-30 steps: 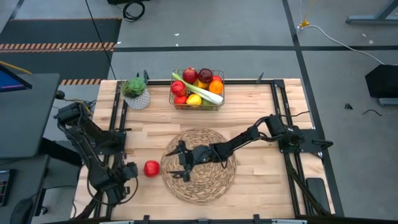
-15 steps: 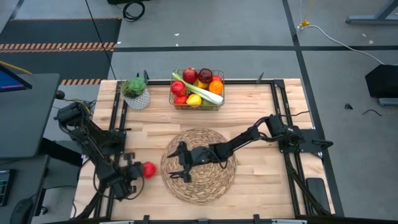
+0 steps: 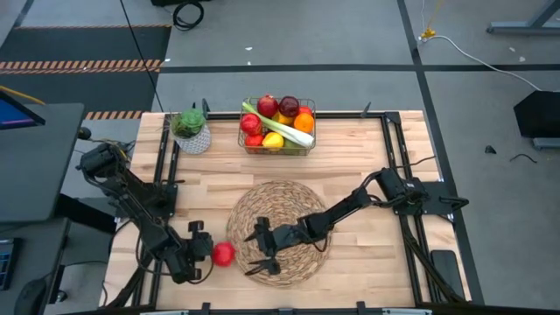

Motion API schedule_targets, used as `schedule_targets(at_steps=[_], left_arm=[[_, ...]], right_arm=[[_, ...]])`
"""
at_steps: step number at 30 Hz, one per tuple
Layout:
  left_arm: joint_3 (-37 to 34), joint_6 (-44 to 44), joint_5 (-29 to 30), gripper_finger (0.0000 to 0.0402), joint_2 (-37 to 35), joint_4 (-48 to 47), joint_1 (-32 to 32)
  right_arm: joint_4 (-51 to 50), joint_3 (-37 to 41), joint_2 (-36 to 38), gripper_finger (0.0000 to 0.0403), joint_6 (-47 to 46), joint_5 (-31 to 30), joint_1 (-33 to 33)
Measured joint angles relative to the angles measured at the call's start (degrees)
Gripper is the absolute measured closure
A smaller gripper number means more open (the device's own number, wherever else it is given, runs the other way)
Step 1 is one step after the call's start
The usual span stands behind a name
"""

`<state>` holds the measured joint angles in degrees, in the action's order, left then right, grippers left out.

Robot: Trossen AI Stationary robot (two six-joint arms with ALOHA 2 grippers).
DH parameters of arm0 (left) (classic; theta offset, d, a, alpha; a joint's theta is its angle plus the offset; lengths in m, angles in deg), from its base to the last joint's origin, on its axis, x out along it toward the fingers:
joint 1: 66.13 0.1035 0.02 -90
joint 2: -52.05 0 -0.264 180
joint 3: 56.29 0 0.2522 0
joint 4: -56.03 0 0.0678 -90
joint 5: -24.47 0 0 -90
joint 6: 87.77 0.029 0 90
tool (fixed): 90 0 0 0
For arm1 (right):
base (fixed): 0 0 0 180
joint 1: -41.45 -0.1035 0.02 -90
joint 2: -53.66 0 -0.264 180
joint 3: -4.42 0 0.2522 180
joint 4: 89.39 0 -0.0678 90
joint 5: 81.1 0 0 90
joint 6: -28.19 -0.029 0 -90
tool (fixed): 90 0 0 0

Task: Build produce basket
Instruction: Put the apple into the wire basket

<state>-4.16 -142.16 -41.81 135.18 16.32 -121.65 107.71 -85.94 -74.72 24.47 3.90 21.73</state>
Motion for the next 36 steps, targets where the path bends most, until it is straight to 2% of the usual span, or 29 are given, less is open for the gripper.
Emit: schedule_targets(at_steps=[7, 16, 22, 26, 36], left_arm=[[0.00, 0.21, -0.38, 0.0392, 0.13, 4.37, 0.19], [0.00, 1.08, 0.06, 0.0392, 0.13, 9.39, -0.01], [0.00, 2.55, 0.08, 0.0392, 0.13, 9.19, -0.09], [0.00, 2.27, 0.08, 0.0392, 0.13, 9.22, -0.09], [0.00, 3.48, 0.06, 0.0392, 0.13, 7.64, -0.09]], right_arm=[[-7.07, 0.00, -0.06, 0.0049, -5.30, 0.17, -2.89], [-4.77, 0.00, -0.07, 0.0049, -9.33, 2.10, -6.81], [-2.38, 0.00, -0.05, 0.0049, -6.76, -2.32, -7.68], [-2.57, 0.00, -0.05, 0.0049, -6.82, -2.65, -7.00], [-2.65, 0.00, -0.06, 0.0049, -8.51, 4.09, -7.52]])
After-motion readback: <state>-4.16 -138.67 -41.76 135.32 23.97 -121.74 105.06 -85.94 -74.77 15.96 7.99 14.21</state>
